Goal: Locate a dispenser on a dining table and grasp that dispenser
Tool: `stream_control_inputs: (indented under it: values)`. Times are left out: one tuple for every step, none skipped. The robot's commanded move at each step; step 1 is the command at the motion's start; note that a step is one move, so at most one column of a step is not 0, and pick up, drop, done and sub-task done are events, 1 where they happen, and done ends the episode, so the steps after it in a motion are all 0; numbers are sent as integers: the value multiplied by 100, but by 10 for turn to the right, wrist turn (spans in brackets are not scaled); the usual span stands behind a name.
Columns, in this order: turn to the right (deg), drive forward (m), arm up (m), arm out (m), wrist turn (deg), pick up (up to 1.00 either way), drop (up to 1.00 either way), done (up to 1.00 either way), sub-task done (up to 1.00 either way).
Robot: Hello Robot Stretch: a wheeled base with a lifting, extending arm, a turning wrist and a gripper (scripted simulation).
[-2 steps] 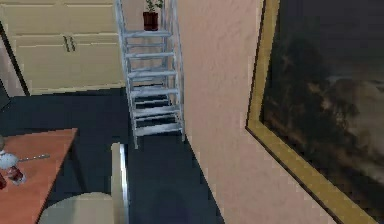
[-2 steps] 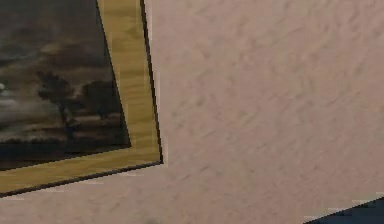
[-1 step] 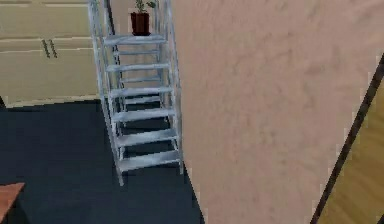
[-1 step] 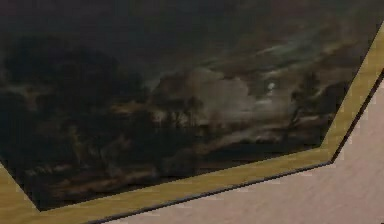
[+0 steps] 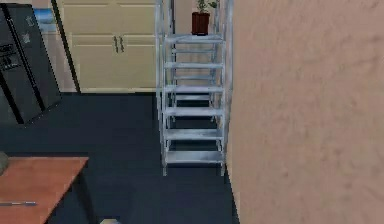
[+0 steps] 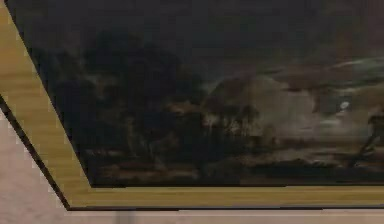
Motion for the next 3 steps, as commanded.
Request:
stream_control_inputs:
  values:
    - [0, 65, 0, 0, 0, 0, 0, 0, 0]
    - [-450, 0, 0, 0, 0, 0, 0, 0, 0]
    - [0, 65, 0, 0, 0, 0, 0, 0, 0]
